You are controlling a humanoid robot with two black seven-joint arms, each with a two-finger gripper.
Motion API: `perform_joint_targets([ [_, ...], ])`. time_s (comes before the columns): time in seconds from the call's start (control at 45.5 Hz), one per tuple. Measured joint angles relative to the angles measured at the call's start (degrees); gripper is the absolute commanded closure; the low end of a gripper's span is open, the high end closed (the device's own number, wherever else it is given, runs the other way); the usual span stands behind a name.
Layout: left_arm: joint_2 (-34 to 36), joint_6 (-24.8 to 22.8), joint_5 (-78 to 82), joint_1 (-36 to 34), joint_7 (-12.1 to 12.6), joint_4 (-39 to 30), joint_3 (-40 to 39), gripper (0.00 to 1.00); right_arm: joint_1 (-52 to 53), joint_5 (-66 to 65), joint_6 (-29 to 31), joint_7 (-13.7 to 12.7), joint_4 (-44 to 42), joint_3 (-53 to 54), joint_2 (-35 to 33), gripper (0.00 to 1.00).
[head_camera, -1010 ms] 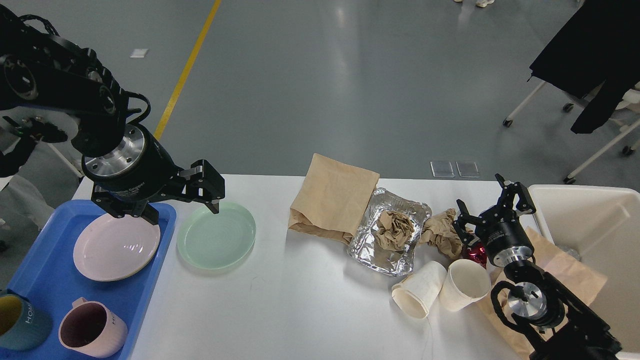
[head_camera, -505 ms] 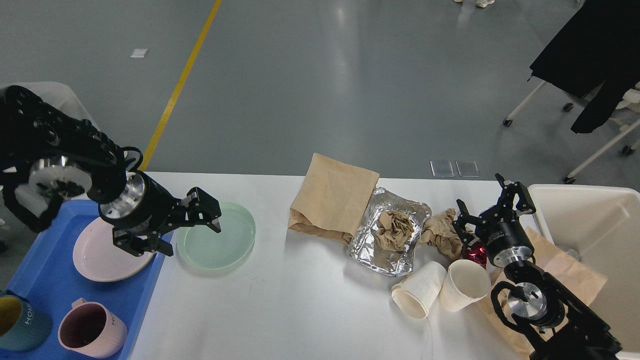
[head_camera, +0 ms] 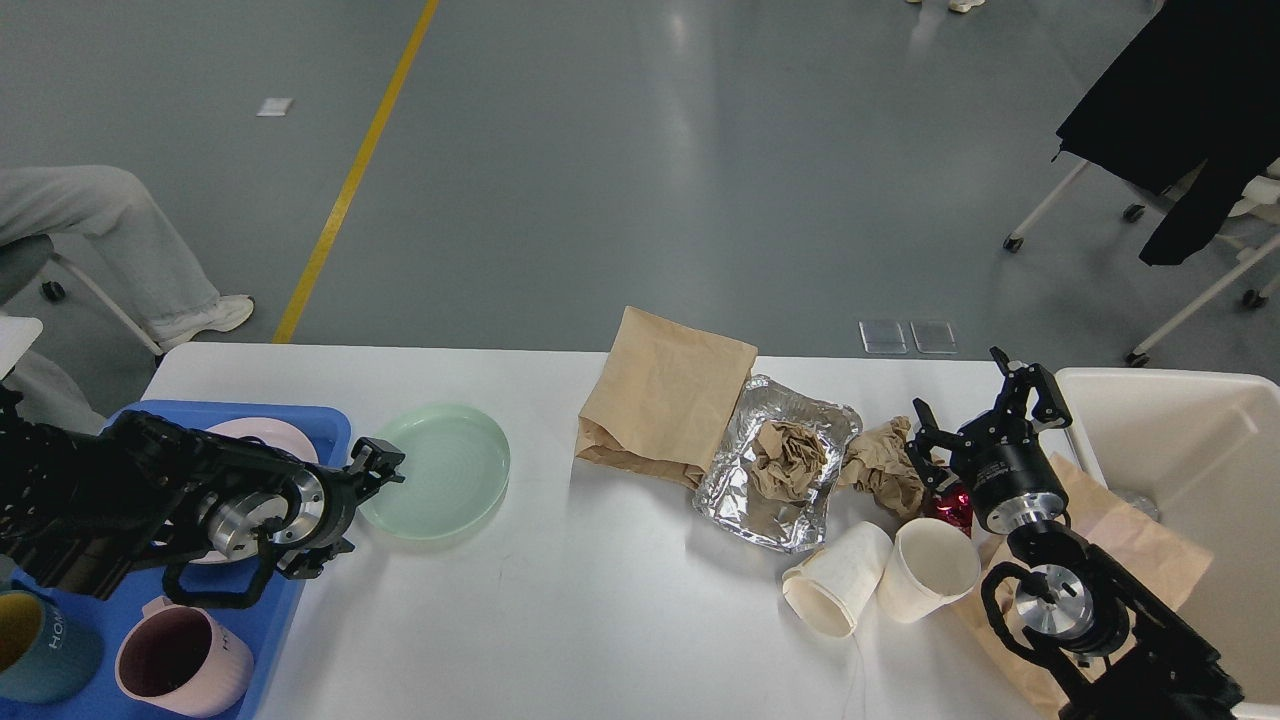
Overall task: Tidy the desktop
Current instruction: 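Move the left gripper to the pale green glass dish, then grasp the green dish rim with the left gripper and lift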
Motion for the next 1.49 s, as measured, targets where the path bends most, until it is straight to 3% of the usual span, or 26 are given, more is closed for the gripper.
perform_joint_targets([
  [0.285, 1.8, 0.6, 5.6, 7.1, 0.8, 5.2, -8.8, 0.16, 0.0, 0.0, 0.0, 0.0, -0.1, 0.0, 0.0, 0.00],
  [0.439, 1.3, 0.6, 5.9, 10.9, 0.8, 8.5, -11.7, 0.29, 0.0, 0.0, 0.0, 0.0, -0.1, 0.0, 0.0, 0.00],
  [0.768, 0.8, 0.2, 6.3, 11.6, 0.8, 9.2, -13.3, 0.59, 0.0, 0.0, 0.0, 0.0, -0.1, 0.0, 0.0, 0.00],
  [0.988, 0.8, -0.8, 6.3, 11.7, 0.7, 9.2, -13.5, 0.69, 0.0, 0.0, 0.0, 0.0, -0.1, 0.0, 0.0, 0.00],
  [1.229, 0.8, -1.6, 6.4, 13.0, 0.7, 9.4, -14.8, 0.73, 0.0, 0.0, 0.0, 0.0, -0.1, 0.0, 0.0, 0.00],
  [1.493, 0.8, -1.6, 6.3, 13.4, 0.8, 9.6, -14.9, 0.88, 0.0, 0.0, 0.0, 0.0, -0.1, 0.0, 0.0, 0.00],
])
